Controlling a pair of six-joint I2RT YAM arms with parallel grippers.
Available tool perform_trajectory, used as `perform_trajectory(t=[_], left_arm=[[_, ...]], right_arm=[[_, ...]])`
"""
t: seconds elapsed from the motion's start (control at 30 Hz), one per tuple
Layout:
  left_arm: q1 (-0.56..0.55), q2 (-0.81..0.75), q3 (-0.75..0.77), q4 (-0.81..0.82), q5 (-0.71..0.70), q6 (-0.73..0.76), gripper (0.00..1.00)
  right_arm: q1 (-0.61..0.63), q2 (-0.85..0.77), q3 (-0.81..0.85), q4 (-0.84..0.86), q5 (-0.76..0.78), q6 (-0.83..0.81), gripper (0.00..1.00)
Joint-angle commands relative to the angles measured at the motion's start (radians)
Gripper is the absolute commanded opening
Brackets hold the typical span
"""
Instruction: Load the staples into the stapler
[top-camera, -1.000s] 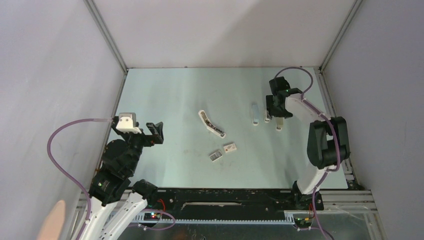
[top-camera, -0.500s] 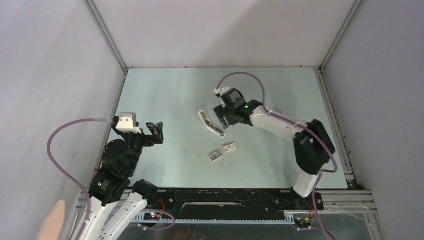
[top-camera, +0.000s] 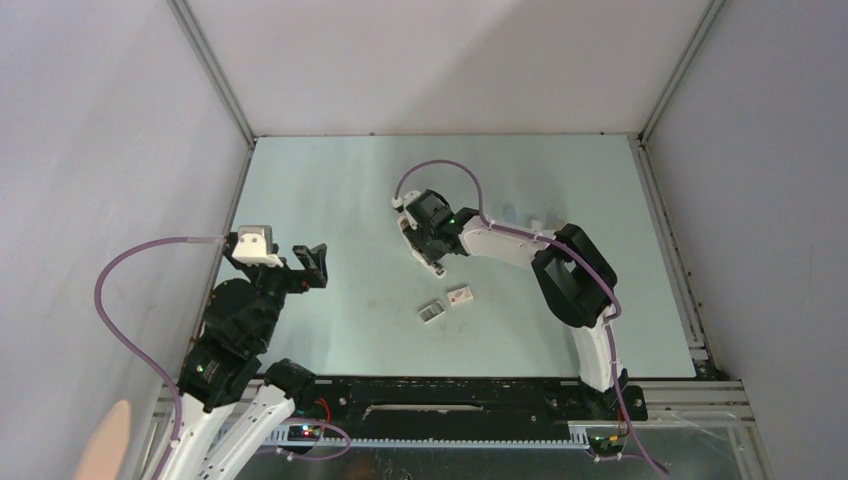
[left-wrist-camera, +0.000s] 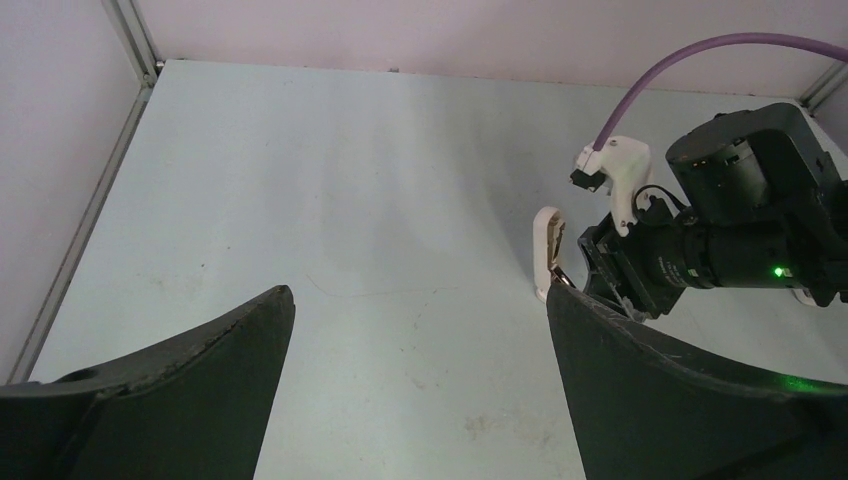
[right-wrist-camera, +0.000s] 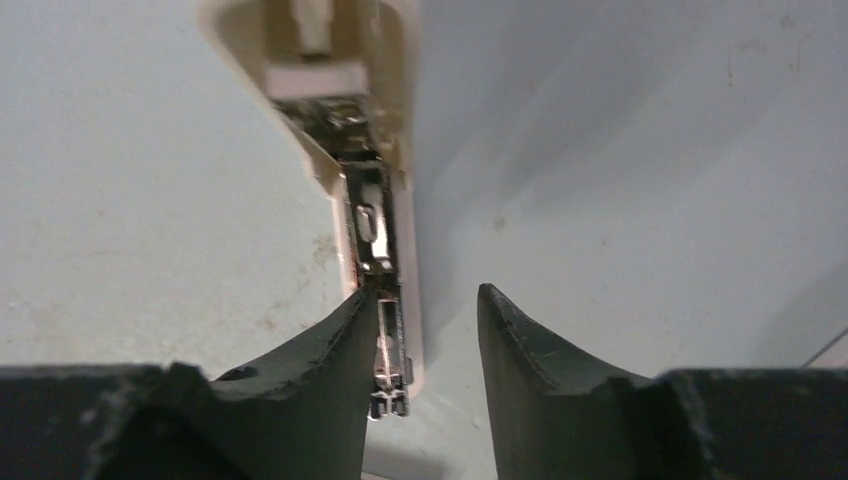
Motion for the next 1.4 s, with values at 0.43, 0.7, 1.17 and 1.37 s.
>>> perform_trajectory(t=[0.43, 0.7, 1.17, 1.37], left_arm=[[0.007, 0.0, -0.01, 0.026, 0.02, 0.006, 1.0], [0.007, 0.001, -0.01, 0.028, 0.022, 0.005, 1.0], [0.007, 0.003, -0.01, 0.026, 0.023, 0.005, 1.0], [0.007, 0.005, -0.01, 0.027, 0.023, 0.005, 1.0]], right_arm=[[0.067, -0.013, -0.031, 0.06, -0.07, 0.019, 0.12], [0.106, -0.044, -0.079, 0.076, -0.114, 0.013, 0.02], [0.132, -0.116, -0.13, 0.115, -0.151, 0.012, 0.09], [0.159, -0.202, -0.131, 0.066, -0.06, 0.049, 0.22]])
